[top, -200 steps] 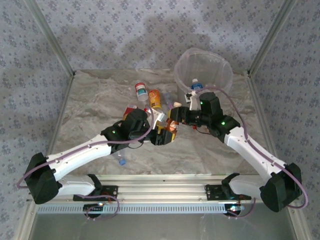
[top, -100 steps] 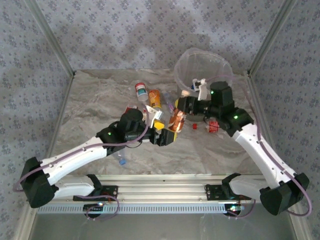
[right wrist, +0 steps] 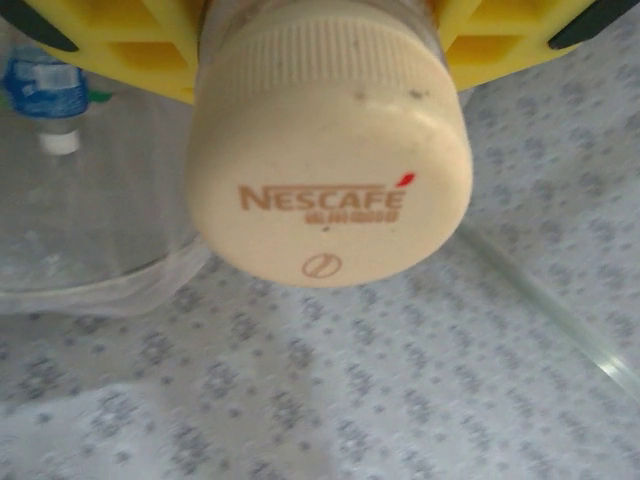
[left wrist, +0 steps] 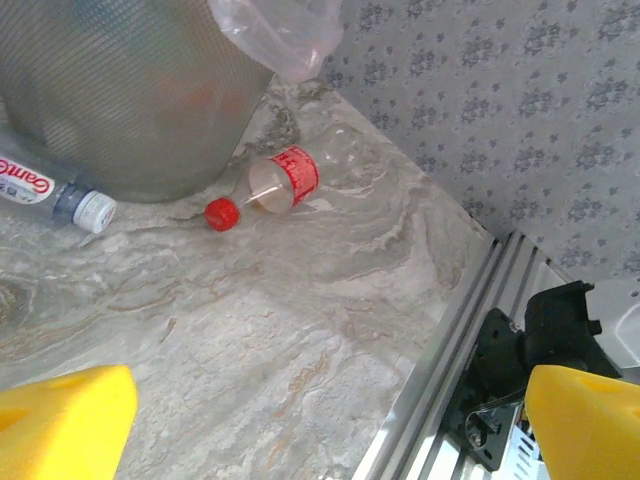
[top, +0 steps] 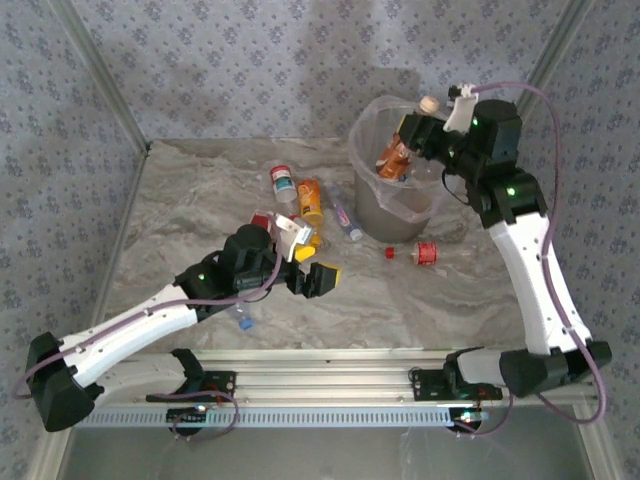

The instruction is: Put the plastic bottles in the bin

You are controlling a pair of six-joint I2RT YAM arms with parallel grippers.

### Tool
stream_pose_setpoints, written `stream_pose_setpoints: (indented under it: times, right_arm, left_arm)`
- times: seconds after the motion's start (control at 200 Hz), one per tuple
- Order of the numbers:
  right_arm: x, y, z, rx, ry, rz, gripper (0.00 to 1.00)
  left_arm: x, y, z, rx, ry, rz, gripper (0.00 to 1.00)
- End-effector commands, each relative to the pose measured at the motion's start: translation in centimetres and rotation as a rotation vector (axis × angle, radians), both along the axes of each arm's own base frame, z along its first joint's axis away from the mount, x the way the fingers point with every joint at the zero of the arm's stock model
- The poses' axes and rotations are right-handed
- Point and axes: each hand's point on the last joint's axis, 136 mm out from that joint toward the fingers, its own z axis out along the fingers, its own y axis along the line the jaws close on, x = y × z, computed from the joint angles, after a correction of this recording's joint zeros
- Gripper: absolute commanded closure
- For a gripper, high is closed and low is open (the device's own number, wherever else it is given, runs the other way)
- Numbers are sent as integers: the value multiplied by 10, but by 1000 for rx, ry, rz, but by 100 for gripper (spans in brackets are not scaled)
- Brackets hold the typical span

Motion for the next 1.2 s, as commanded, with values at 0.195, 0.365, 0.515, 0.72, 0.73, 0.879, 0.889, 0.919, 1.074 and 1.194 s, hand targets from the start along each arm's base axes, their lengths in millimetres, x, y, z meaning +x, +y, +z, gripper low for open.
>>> stream_pose_setpoints:
  times: [0.195,0.365,0.515,0.72,0.73,0.879,0.889,0.919,1.074,1.194]
  right_arm:
    - [77,-38,-28,-160,90,-225,58]
    - [98,-34,-73,-210,222,-184,58]
    - [109,-26,-109,-259,318,-123,60]
    - [111,-21,-149,-321,423,-82,58]
    - [111,-22,-151,-323,427,-82,57]
    - [110,-17,-147,-318,421,-59,44]
    - [110,-17,-146,-316,419,-60,42]
    - [109,-16,-142,-316,411,-58,37]
    - [99,-17,-116,-333,362,-65,24]
    - [82,-17,-98,-329,318,-53,23]
  left_arm:
    - [2,18,-9,92,-32,47,0]
    - [7,28,-17,150,-27,94,0]
    - [12,37,-22,203,-20,141,0]
    - [20,50,-32,284,13,197,0]
    - [20,50,-32,284,15,198,0]
    - [24,53,-37,285,36,218,1]
    - [25,53,-38,285,39,220,0]
    - [27,54,-40,289,53,232,0]
    - [39,63,-56,330,142,306,1]
    - [50,70,-68,366,205,365,1]
